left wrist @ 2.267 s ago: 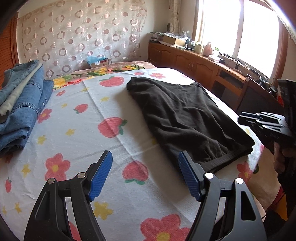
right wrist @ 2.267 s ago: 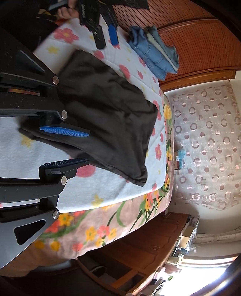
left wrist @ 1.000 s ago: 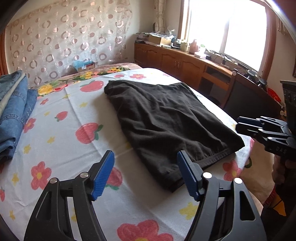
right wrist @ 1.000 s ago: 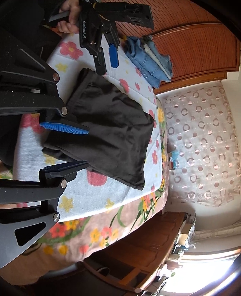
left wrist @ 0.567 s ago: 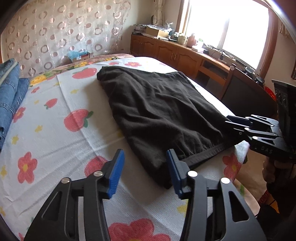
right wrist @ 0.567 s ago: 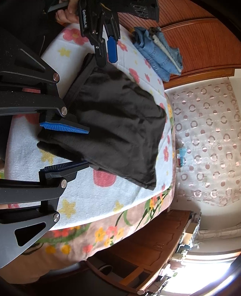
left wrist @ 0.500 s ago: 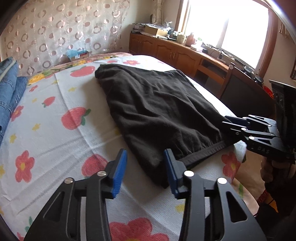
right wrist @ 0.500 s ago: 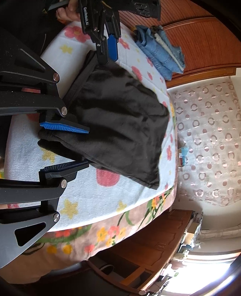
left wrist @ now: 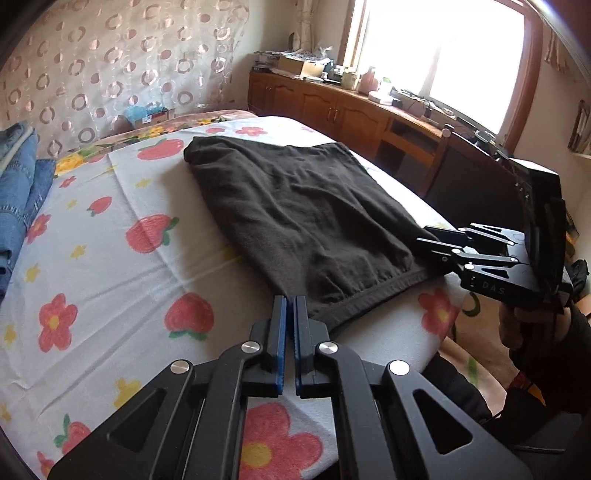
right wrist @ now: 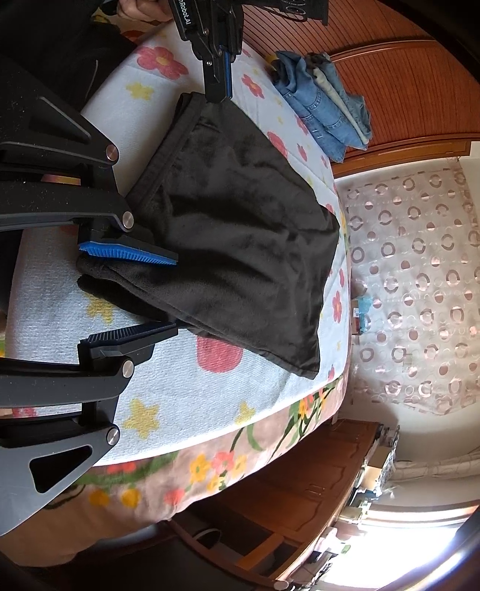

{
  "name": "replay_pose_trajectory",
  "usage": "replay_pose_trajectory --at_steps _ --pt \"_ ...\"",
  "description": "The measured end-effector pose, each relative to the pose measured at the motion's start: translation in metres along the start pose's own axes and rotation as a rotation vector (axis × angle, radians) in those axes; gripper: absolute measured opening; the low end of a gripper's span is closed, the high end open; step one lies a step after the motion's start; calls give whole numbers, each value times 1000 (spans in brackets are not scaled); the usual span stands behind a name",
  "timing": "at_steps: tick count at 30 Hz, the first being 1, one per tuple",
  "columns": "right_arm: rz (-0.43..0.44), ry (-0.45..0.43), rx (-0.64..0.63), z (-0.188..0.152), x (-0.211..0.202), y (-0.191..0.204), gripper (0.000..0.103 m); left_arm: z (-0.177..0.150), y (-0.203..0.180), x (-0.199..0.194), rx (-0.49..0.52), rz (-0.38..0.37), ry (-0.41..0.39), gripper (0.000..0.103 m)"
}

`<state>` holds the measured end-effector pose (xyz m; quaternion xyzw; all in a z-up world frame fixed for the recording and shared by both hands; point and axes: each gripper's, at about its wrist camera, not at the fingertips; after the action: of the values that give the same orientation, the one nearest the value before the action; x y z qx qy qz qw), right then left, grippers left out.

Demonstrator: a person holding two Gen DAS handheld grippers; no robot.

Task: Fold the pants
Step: 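Close the left gripper on the shorts waistband edge while the right gripper grasps it too, then lift the black shorts with both grippers and fold them over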

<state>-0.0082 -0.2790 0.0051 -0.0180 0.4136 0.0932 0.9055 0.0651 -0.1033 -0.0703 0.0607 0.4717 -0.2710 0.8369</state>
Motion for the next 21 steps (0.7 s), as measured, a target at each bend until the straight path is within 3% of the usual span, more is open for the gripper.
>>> replay_pose_trajectory --at_steps 11,19,21 --pt "1 -4 -6 -1 0 -1 32 -4 -3 -2 29 16 16 2" --pt "2 -6 2 -1 0 -3 32 0 6 -3 -10 34 6 2" --pt "1 -6 3 -1 0 -3 32 2 6 1 -13 43 19 19"
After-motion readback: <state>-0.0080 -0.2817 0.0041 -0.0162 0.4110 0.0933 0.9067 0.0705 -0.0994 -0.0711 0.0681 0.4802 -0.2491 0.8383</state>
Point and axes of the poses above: each gripper's, at about its wrist camera, not at the fingertips, and x roughly the way its jaws point, y to its left, z to its top, and after that the axes turned 9 degrees about y, right-handed
